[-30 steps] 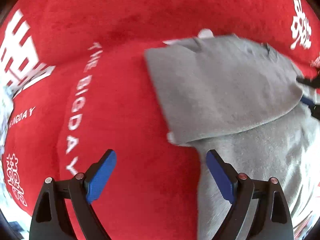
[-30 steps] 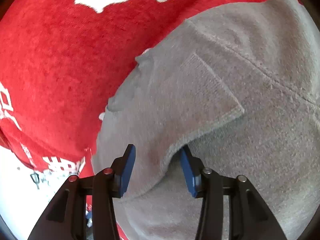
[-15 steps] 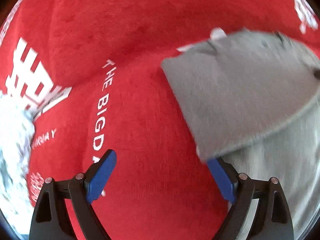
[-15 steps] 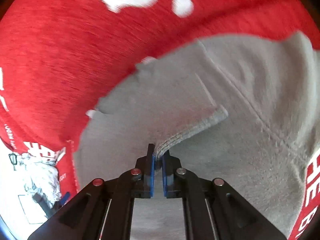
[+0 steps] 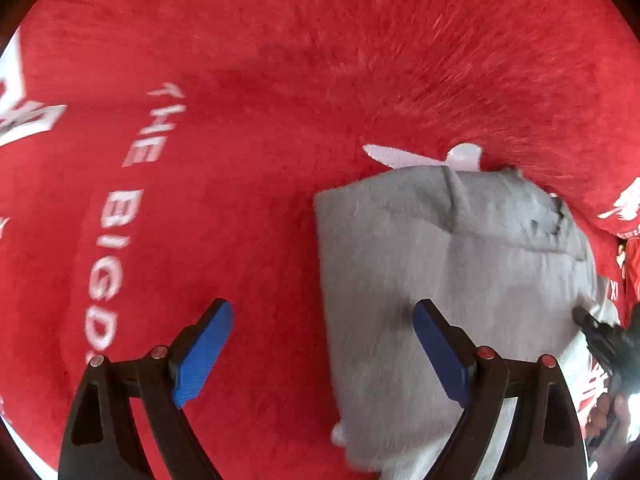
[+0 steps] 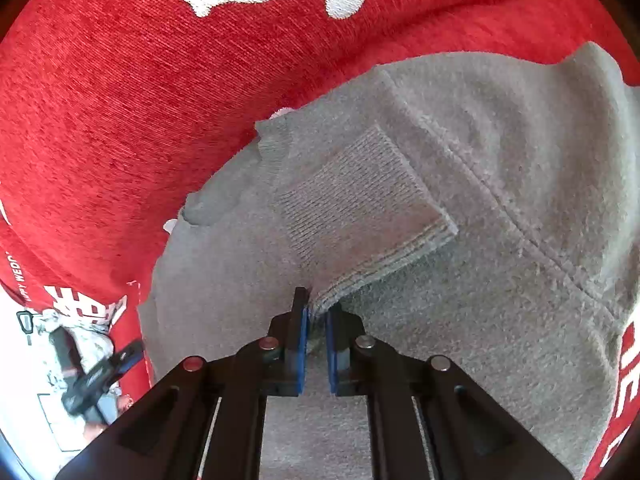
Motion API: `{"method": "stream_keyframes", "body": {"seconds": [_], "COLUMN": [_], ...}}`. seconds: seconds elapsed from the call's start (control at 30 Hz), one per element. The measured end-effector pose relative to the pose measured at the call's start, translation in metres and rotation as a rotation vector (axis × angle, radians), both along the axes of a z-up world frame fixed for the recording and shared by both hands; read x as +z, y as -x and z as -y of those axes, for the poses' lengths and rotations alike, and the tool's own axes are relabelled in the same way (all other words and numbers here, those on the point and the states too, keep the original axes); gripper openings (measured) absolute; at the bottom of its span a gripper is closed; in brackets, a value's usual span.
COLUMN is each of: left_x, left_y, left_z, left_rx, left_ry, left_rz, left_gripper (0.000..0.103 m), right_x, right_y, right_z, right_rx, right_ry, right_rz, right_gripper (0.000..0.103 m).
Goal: Fold small clothes
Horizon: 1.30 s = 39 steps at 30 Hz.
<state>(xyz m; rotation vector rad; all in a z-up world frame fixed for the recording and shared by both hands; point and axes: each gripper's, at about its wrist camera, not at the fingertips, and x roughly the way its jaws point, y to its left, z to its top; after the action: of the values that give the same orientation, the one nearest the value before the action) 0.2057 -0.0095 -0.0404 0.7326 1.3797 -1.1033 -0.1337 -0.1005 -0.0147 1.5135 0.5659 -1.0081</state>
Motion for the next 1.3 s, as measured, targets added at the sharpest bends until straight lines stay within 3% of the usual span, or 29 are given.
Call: {"method": "stream_keyframes", "body": {"seconds": [0.07,0.13,0.17,0.3,0.43,0.57,0.83,0.87,0.9,0.97,1.03,1.07,1.17,1.3], "left_x": [-0.005,-0.002,0.002,0.022,0.008,0.004,0.034,0.037,0.041,0.047,0.050,0.051,0.051,0.040], "left_y": [0.003,0.006,0.006,0.001,-0.013,-0.007,0.009,0.010,0.011,0.013,0.018,0.023,0.042,0.063], "left_z": [0.009,0.012,0.013,0.014,0.012,0.011,-0.003,-0.006,-0.011,-0.021,-0.030,-0.035,-0.040,-0.049], "left_rx": [-0.006,-0.014,-0.016,-0.051,-0.094,-0.100,-0.162,-0.155,-0.143,-0.134,-0.142,-0.149,-0.172,-0.257], "left_ry": [-0.011,0.015,0.036,0.099,0.062,0.071,0.051,0.050,0.051,0.047,0.040,0.043,0.057,0.028], "left_rz": [0.020,0.016,-0.032,-0.020,-0.002,0.017,0.142,0.131,0.107,0.074,0.064,0.058,0.037,0.097], "left_gripper": [0.086,0.048,0.008,0.008,0.008,0.009,0.009,0.009,0.009,0.009,0.009,0.009,0.009,0.009], "right_x": [-0.002,-0.004,-0.004,0.006,0.030,0.011,0.013,0.014,0.015,0.015,0.013,0.012,0.013,0.024], "right_y": [0.003,0.006,0.007,0.006,-0.004,0.004,0.031,0.034,0.038,0.048,0.051,0.051,0.043,0.037], "right_z": [-0.001,-0.001,-0.002,-0.003,-0.001,-0.007,-0.030,-0.030,-0.029,-0.027,-0.023,-0.019,-0.010,-0.012], "right_rx": [-0.012,-0.028,-0.032,-0.041,0.009,-0.018,-0.120,-0.132,-0.148,-0.185,-0.198,-0.195,-0.157,-0.101], "right_ry": [-0.004,-0.006,-0.008,0.012,0.068,-0.004,-0.045,-0.041,-0.039,-0.037,-0.041,-0.043,-0.053,-0.011], "right_rz": [0.019,0.035,0.037,0.025,0.015,-0.038,0.031,0.046,0.060,0.084,0.100,0.100,0.053,-0.005], "right_gripper": [0.010,0.011,0.011,0.008,0.008,0.008,0.012,0.019,0.035,0.057,0.057,0.054,0.008,0.008]}}
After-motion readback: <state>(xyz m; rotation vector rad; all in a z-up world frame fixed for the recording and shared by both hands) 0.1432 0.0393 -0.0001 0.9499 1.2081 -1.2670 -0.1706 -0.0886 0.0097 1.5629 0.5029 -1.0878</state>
